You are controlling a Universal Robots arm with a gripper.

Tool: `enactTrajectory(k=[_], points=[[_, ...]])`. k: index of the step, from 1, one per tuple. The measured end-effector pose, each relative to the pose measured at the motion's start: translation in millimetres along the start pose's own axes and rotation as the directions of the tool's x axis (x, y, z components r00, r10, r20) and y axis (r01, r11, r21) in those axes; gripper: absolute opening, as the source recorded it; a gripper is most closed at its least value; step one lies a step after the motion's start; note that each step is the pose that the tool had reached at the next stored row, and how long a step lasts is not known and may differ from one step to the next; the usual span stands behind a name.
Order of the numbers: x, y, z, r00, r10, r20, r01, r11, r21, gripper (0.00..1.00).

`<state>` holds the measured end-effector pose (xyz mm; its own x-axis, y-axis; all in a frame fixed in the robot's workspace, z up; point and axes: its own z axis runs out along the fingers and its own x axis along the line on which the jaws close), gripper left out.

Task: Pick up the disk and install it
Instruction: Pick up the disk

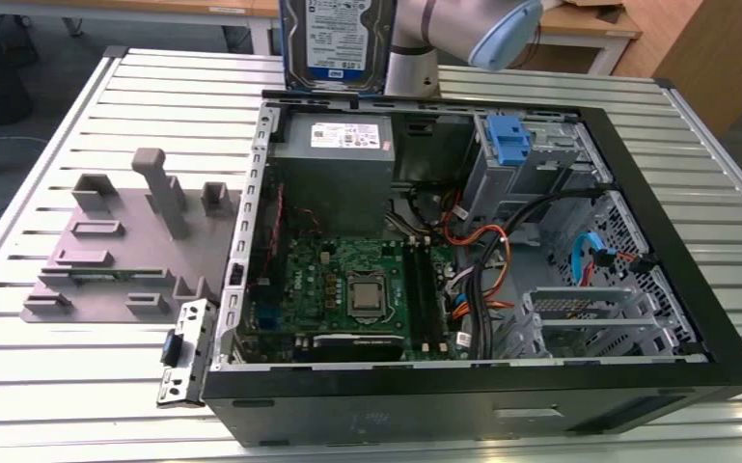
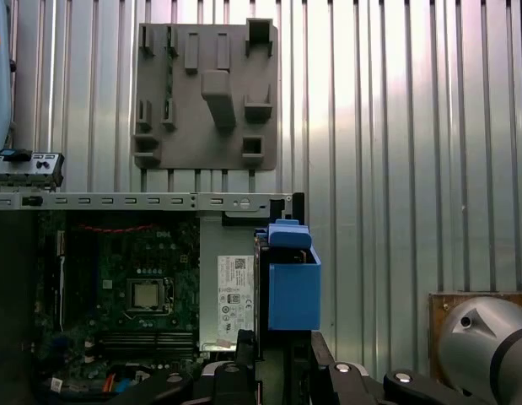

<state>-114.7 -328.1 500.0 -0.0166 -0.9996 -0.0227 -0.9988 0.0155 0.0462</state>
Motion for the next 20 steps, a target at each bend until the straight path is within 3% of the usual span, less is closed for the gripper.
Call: enactTrajectory(k=[20], points=[[22.8, -4.4, -0.6, 1.0, 0.0, 0.0, 0.0, 1.0, -0.0001, 0.35]])
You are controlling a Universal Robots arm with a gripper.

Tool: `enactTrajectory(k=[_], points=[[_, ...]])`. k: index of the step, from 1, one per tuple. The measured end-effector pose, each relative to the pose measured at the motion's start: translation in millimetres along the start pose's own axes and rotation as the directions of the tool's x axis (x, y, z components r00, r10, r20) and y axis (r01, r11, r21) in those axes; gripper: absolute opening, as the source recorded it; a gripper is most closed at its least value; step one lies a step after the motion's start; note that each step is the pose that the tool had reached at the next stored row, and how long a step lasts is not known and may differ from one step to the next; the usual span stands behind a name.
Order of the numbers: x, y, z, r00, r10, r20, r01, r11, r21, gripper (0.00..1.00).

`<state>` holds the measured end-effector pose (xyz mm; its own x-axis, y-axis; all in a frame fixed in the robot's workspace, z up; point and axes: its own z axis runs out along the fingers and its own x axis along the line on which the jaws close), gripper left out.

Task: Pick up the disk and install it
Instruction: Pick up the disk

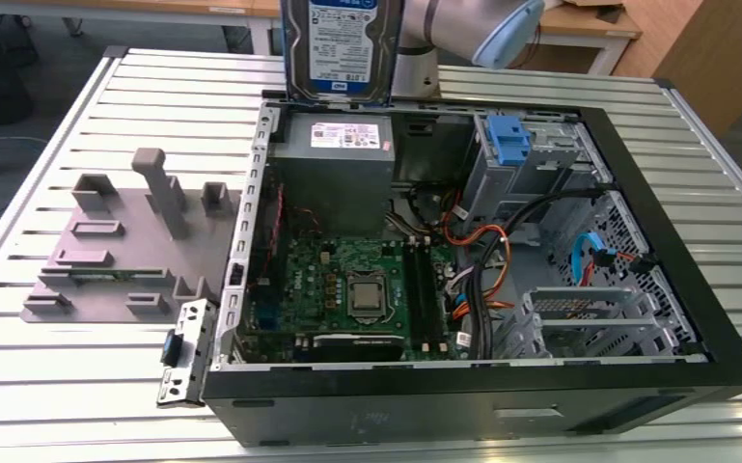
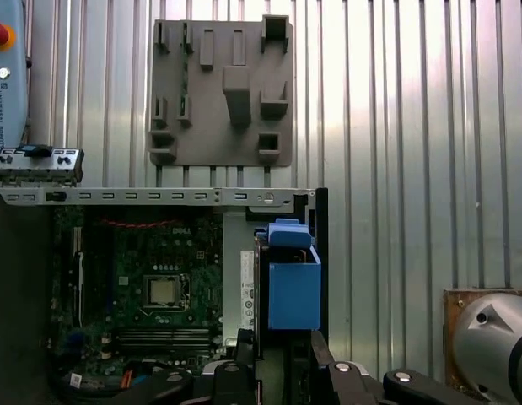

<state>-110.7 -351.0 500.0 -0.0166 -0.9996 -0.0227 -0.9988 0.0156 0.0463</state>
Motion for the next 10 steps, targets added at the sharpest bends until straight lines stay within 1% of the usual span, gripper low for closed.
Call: enactTrajectory(k=[5, 10], points=[[8.5, -1.3, -0.1, 1.0, 0.0, -0.0002, 0.0, 1.0, -0.0001, 0.35], [18.9, -2.6, 0.0, 1.0, 0.0, 0.0001, 0.0, 1.0, 0.0001, 0.35]])
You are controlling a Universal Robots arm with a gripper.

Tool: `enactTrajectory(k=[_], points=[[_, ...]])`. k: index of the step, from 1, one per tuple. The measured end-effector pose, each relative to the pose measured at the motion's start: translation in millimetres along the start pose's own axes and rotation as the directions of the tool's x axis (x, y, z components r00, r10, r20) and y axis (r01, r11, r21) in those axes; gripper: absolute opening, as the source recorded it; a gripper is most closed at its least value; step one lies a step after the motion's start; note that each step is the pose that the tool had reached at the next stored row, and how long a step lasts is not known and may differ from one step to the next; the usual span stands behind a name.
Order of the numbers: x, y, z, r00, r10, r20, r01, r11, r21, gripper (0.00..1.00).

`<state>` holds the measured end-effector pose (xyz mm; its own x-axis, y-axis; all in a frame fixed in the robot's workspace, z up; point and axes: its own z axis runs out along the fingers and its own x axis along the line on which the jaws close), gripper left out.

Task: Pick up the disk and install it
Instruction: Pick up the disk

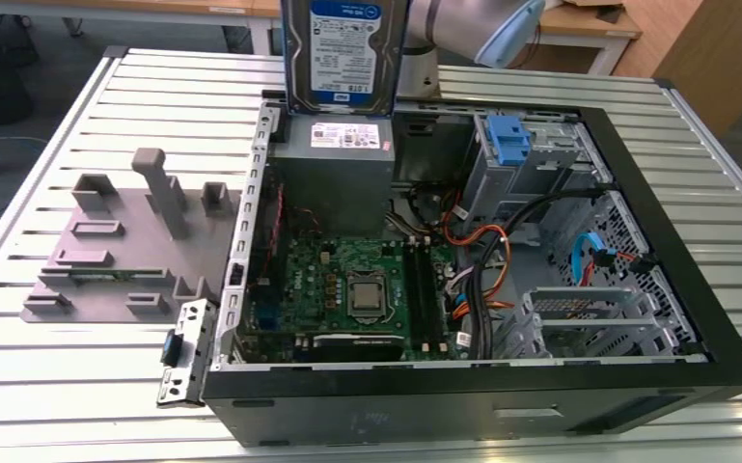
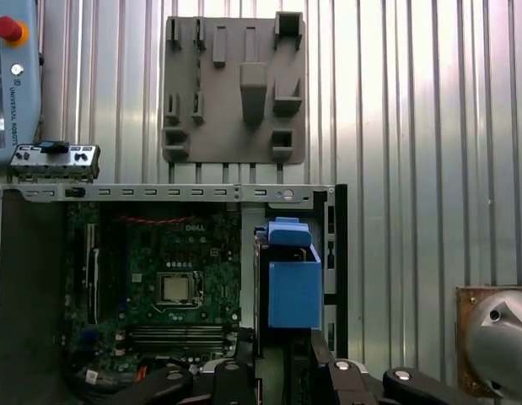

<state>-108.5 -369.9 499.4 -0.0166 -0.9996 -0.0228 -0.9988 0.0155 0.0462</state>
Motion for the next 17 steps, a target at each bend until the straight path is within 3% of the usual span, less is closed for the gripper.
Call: enactTrajectory(k=[17], points=[[42.1, -3.6, 0.3, 1.0, 0.0, -0.0002, 0.0, 1.0, -0.0002, 0.35]])
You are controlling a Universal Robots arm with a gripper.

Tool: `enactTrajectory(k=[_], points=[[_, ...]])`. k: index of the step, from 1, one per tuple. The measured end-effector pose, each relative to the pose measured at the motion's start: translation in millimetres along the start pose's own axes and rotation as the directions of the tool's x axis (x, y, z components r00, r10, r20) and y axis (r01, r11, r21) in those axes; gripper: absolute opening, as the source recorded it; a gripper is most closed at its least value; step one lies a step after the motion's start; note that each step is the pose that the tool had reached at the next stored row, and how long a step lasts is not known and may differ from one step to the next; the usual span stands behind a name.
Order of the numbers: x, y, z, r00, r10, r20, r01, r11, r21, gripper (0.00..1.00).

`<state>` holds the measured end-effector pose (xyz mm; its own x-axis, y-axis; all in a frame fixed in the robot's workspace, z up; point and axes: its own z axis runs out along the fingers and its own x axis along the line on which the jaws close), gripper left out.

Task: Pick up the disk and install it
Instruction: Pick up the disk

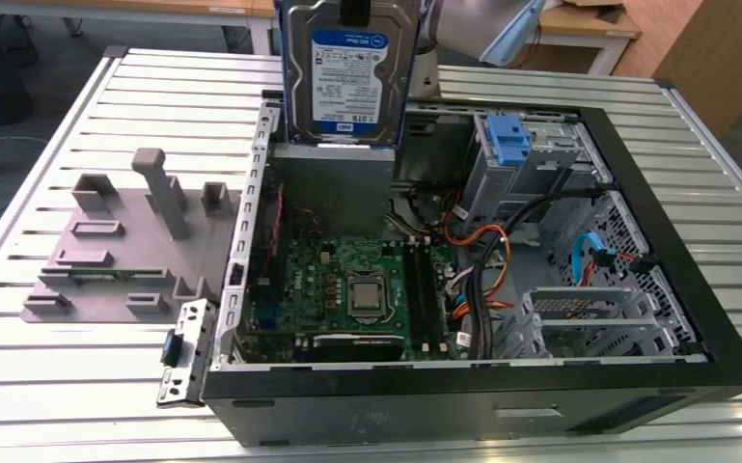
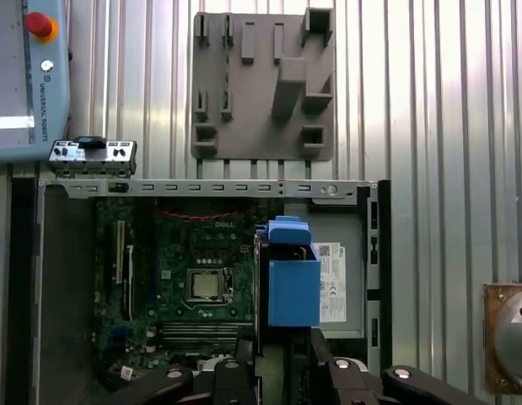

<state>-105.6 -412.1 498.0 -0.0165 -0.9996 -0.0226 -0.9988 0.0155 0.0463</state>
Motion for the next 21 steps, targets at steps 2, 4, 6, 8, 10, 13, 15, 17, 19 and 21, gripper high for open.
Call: enactTrajectory(k=[2, 4, 6, 8, 10, 13, 15, 17, 19, 21], points=[[5.2, -0.5, 0.1, 1.0, 0.0, 0.0001, 0.0, 1.0, 0.0001, 0.35], [10.3, -1.1, 0.2, 1.0, 0.0, 0.0002, 0.0, 1.0, 0.0001, 0.35], [15.4, -1.7, 0.2, 1.0, 0.0, 0.0001, 0.0, 1.0, 0.0001, 0.35], [20.2, -2.2, 0.3, 1.0, 0.0, 0.0001, 0.0, 1.0, 0.0001, 0.35], [25.0, -2.8, 0.3, 1.0, 0.0, 0.0001, 0.0, 1.0, 0.0001, 0.35], [32.0, -3.5, 0.4, 1.0, 0.0, 0.0002, 0.0, 1.0, 0.0001, 0.35], [36.5, -4.0, 0.4, 1.0, 0.0, 0.0002, 0.0, 1.0, 0.0001, 0.35], [40.5, -4.5, 0.4, 1.0, 0.0, 0.0, 0.0, 1.0, 0.0, 0.35], [44.8, -5.0, 0.5, 1.0, 0.0, 0.0001, 0.0, 1.0, 0.0001, 0.35], [47.7, -5.4, 0.6, 1.0, 0.0, 0.0002, 0.0, 1.0, 0.0001, 0.35]])
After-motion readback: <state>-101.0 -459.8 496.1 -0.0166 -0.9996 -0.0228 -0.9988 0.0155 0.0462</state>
